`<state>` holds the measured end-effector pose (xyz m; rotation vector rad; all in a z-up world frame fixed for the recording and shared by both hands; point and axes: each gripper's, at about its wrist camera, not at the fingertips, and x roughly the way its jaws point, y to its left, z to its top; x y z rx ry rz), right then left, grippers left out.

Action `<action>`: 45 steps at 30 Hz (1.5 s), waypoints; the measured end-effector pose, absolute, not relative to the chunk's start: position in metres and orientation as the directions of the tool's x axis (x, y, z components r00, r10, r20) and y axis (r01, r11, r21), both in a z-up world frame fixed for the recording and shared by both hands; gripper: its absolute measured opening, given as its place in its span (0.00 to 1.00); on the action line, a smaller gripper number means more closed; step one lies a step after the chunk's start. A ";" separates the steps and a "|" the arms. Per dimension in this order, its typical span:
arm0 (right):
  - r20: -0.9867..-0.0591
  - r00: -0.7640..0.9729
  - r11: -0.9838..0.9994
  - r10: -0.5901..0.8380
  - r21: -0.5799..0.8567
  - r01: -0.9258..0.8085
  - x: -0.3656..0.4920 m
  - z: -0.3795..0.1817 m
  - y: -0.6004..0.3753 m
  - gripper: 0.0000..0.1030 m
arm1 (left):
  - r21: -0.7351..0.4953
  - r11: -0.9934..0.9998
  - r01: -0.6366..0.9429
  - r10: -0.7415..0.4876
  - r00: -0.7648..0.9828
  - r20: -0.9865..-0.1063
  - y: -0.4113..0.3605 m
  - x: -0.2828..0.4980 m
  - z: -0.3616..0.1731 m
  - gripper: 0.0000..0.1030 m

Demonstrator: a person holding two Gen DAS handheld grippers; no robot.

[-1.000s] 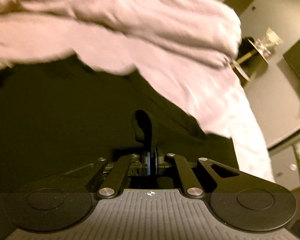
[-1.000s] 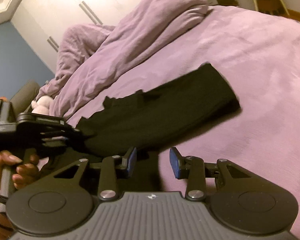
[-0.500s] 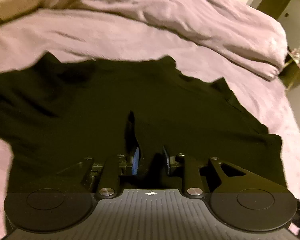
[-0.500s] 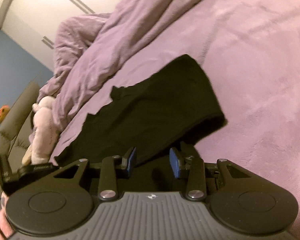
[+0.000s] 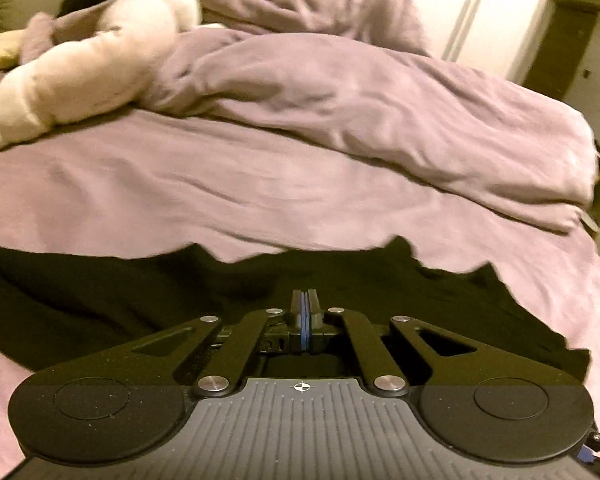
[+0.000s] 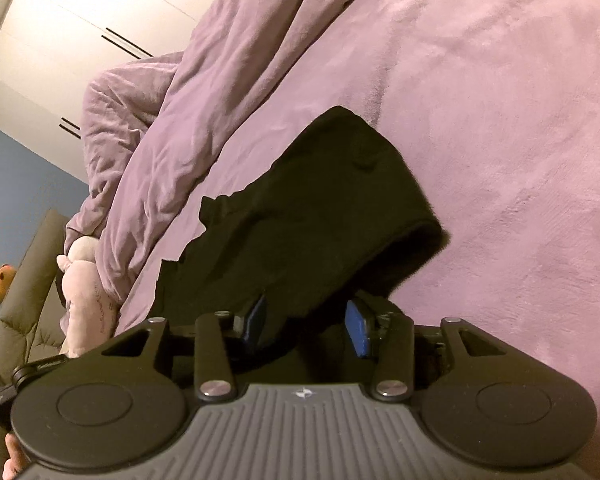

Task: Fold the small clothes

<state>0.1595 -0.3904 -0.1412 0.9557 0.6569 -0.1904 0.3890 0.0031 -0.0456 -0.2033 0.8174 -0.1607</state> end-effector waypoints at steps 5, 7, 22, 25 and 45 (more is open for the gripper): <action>-0.589 0.799 0.558 0.118 0.705 0.438 0.164 -0.143 -0.391 0.42 | -0.363 0.929 0.076 -0.344 0.547 -0.764 0.011 0.392 -0.072 0.12; -0.583 0.803 0.543 0.119 0.716 0.439 0.162 -0.144 -0.393 0.42 | -0.359 0.929 0.090 -0.352 0.520 -0.778 0.001 0.390 -0.083 0.27; -0.583 0.803 0.573 0.124 0.703 0.422 0.157 -0.145 -0.392 0.41 | -0.480 0.876 0.042 -0.455 0.399 -0.796 -0.017 0.392 -0.121 0.38; -0.578 0.808 0.563 0.118 0.709 0.425 0.158 -0.146 -0.392 0.41 | -0.476 0.877 0.059 -0.459 0.392 -0.797 -0.027 0.396 -0.126 0.17; -0.606 0.789 0.620 0.098 0.657 0.428 0.176 -0.136 -0.381 0.30 | -0.234 0.971 0.054 -0.216 0.616 -0.758 0.027 0.403 -0.067 0.06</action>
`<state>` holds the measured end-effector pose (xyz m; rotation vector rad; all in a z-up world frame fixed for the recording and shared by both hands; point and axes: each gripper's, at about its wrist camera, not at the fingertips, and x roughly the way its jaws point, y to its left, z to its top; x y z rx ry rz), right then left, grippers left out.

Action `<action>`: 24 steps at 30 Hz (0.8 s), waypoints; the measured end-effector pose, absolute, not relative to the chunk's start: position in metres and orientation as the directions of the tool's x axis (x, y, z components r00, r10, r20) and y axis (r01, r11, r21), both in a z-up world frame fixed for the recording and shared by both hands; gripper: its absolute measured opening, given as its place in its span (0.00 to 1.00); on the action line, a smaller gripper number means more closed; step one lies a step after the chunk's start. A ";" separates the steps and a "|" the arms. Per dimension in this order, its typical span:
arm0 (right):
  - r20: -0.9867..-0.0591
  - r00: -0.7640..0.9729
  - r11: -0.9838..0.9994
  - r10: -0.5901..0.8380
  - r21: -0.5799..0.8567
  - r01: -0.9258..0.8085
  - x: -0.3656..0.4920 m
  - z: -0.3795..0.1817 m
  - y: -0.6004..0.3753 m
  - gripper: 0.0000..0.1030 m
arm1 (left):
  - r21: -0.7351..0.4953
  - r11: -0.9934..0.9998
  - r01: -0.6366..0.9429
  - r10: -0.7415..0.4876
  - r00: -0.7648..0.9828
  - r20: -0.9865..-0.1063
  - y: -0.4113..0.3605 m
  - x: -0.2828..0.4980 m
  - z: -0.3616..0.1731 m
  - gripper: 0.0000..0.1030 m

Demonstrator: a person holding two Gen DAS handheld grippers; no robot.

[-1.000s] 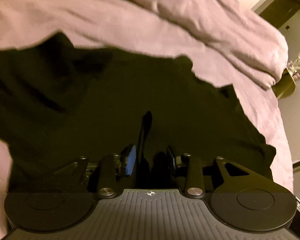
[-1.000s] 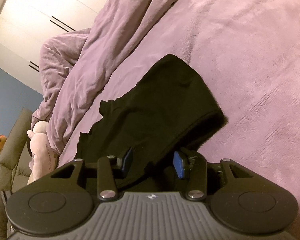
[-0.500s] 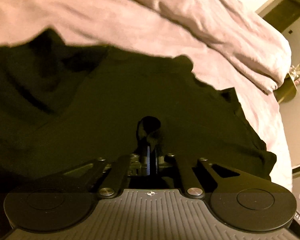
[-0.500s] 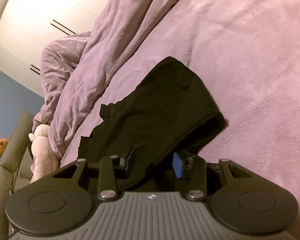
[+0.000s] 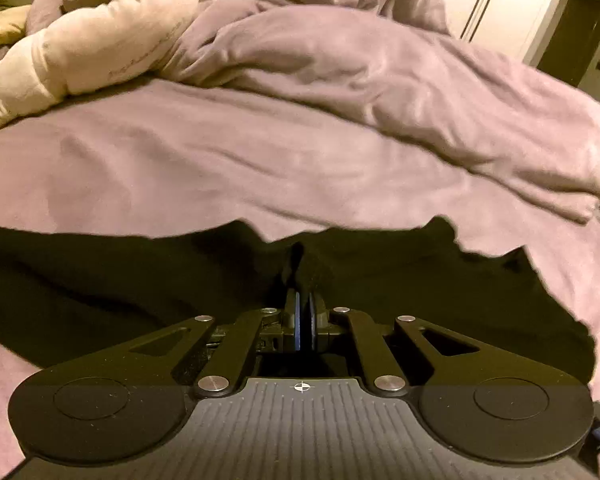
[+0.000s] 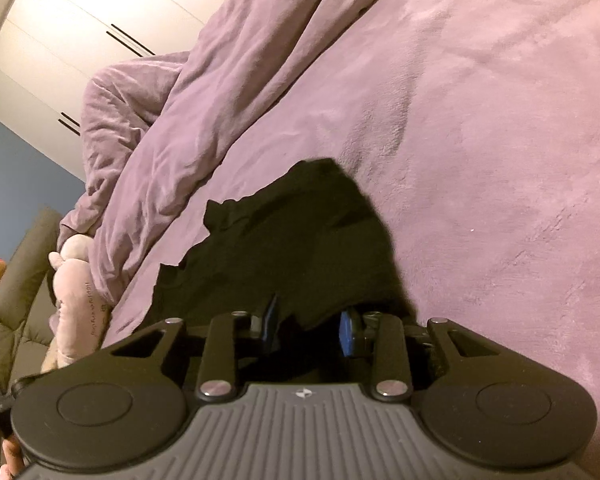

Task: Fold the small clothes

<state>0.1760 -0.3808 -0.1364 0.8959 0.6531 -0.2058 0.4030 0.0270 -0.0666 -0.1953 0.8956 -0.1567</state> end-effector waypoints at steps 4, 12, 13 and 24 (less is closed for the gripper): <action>-0.631 0.771 0.645 0.085 0.625 0.440 0.180 -0.136 -0.376 0.30 | -0.163 0.983 0.082 -0.179 0.614 -0.768 0.022 0.400 -0.081 0.06; -0.699 0.709 0.745 -0.093 0.424 0.515 0.181 -0.132 -0.373 0.05 | -0.134 0.984 0.115 -0.176 0.601 -0.779 0.011 0.396 -0.092 0.06; -0.702 0.707 0.748 -0.085 0.424 0.511 0.180 -0.134 -0.373 0.05 | -0.132 0.985 0.113 -0.173 0.599 -0.782 0.011 0.397 -0.093 0.06; -0.637 0.769 0.854 0.050 0.426 0.297 0.179 -0.071 -0.379 0.20 | -0.152 0.982 0.116 -0.191 0.588 -0.786 0.016 0.396 -0.097 0.06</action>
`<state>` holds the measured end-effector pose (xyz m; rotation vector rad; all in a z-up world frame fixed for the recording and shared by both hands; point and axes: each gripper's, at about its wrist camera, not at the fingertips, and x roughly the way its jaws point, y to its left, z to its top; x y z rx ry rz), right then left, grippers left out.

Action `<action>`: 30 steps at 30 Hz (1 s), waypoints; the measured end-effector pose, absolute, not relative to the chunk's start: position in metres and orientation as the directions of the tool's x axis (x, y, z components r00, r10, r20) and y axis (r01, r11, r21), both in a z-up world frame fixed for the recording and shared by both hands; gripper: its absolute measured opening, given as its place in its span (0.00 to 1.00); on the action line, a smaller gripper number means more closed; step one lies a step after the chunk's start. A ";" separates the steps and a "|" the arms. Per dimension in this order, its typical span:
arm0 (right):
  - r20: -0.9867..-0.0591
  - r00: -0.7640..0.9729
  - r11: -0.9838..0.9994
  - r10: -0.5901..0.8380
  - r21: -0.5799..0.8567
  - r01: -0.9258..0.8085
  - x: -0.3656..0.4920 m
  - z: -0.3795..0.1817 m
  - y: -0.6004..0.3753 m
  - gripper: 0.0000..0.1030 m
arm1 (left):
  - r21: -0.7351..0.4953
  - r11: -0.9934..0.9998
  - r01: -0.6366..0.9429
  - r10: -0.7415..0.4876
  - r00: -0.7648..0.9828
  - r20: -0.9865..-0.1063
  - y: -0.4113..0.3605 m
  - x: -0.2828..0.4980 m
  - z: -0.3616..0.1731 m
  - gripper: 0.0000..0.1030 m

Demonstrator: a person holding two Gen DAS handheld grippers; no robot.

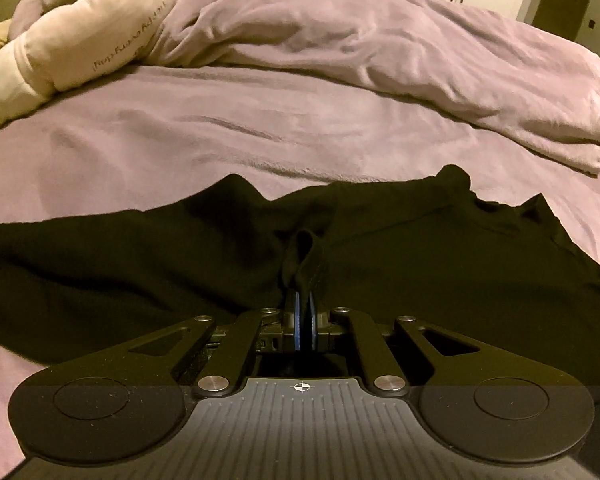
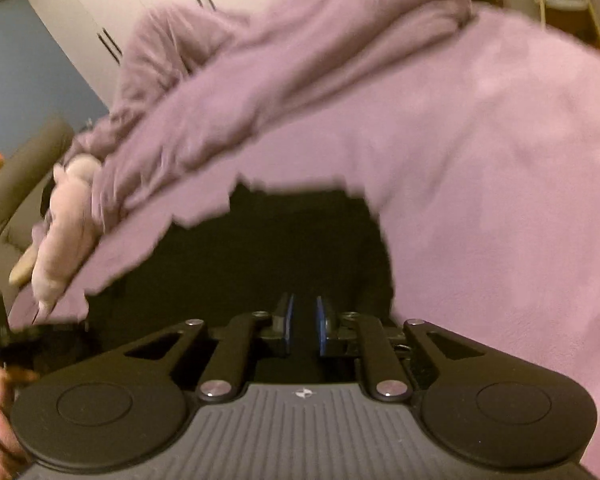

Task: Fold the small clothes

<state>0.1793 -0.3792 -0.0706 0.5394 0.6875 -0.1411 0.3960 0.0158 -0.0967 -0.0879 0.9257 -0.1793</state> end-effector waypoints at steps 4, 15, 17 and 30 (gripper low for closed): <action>-0.696 0.715 0.892 -0.059 0.284 0.351 0.236 -0.087 -0.386 0.35 | -0.149 0.982 0.119 -0.191 0.582 -0.790 0.016 0.395 -0.099 0.07; -0.691 0.717 0.924 -0.096 0.207 0.322 0.282 -0.103 -0.386 0.07 | -0.158 0.978 0.136 -0.209 0.631 -0.747 0.020 0.393 -0.089 0.06; -0.639 0.758 0.924 -0.135 0.195 0.329 0.278 -0.095 -0.388 0.05 | -0.159 0.976 0.147 -0.217 0.663 -0.716 0.019 0.392 -0.081 0.06; -0.642 0.755 0.962 -0.134 0.100 0.256 0.253 -0.091 -0.352 0.07 | -0.104 0.982 0.159 -0.179 0.595 -0.784 0.010 0.397 -0.109 0.14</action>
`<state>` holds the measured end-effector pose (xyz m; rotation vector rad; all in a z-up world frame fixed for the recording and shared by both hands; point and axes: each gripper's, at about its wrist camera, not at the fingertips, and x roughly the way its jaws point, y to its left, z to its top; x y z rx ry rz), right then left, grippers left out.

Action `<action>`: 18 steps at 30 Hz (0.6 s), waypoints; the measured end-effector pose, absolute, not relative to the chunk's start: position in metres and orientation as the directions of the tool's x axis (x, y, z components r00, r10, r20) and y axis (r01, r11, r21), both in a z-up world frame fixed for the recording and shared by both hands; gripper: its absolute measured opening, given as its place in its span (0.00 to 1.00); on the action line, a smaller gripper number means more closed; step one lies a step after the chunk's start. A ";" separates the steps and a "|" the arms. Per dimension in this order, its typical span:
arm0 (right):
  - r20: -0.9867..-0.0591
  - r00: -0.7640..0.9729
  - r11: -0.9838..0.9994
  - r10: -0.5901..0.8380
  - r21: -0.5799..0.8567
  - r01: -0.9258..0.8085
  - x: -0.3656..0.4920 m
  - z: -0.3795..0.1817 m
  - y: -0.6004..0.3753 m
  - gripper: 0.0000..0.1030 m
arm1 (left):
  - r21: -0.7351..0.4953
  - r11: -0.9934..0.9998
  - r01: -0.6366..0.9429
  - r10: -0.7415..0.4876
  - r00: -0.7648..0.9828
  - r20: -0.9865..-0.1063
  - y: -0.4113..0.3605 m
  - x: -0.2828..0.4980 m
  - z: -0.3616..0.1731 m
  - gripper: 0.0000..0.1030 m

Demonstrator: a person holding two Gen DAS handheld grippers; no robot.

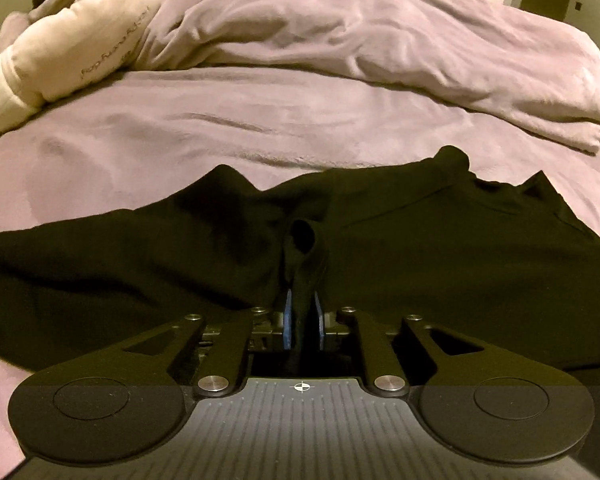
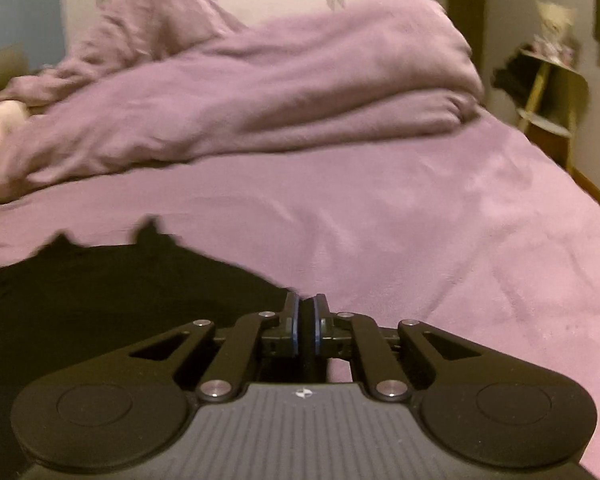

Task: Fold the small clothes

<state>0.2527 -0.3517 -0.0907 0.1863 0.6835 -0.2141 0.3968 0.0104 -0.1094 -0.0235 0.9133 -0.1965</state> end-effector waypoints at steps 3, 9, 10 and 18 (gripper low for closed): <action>-0.673 0.739 0.970 -0.023 0.163 0.179 0.227 -0.093 -0.334 0.07 | -0.083 0.984 0.155 -0.160 0.586 -0.794 0.007 0.394 -0.108 0.16; -0.752 0.658 0.956 -0.041 0.163 0.245 0.215 -0.131 -0.335 0.06 | -0.041 0.989 0.141 -0.117 0.582 -0.805 0.004 0.390 -0.111 0.19; -0.754 0.656 0.952 -0.047 0.164 0.257 0.215 -0.131 -0.337 0.06 | -0.040 0.990 0.138 -0.114 0.581 -0.806 0.004 0.390 -0.111 0.19; -0.775 0.611 0.974 -0.160 -0.022 0.227 0.222 -0.130 -0.322 0.06 | -0.035 0.992 0.120 -0.098 0.577 -0.811 0.004 0.389 -0.110 0.23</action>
